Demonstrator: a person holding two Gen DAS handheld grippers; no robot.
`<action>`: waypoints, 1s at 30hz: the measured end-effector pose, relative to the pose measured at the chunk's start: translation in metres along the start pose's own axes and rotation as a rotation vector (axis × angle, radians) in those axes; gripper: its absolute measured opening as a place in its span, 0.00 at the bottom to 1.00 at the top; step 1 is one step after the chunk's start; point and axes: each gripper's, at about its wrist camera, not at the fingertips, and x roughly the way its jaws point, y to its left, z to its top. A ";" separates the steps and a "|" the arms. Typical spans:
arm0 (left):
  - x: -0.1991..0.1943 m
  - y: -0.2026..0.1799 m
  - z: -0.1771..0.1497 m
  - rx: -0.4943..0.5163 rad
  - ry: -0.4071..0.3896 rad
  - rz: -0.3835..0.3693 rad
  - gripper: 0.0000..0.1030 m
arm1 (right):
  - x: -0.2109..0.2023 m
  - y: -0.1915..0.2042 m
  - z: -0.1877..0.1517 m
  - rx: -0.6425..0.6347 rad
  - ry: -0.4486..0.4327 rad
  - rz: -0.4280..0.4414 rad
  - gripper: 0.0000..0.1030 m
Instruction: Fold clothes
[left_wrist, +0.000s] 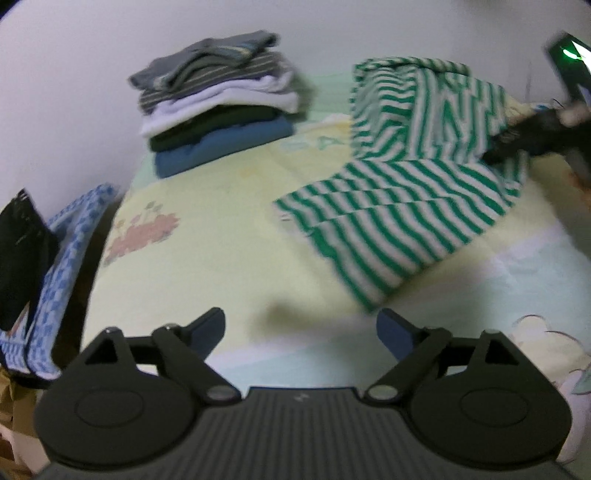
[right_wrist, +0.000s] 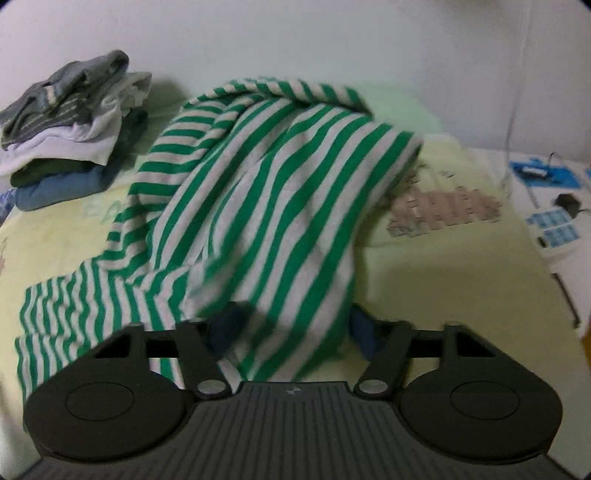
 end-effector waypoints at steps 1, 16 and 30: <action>0.000 -0.008 0.001 0.024 -0.007 0.003 0.88 | -0.005 0.002 0.005 0.011 -0.003 0.036 0.12; -0.018 -0.059 0.044 0.078 -0.151 0.016 0.94 | -0.218 0.033 0.095 -0.064 -0.491 0.616 0.06; -0.057 -0.037 -0.032 0.164 -0.150 -0.169 0.99 | -0.185 0.054 -0.049 -0.406 0.102 0.630 0.11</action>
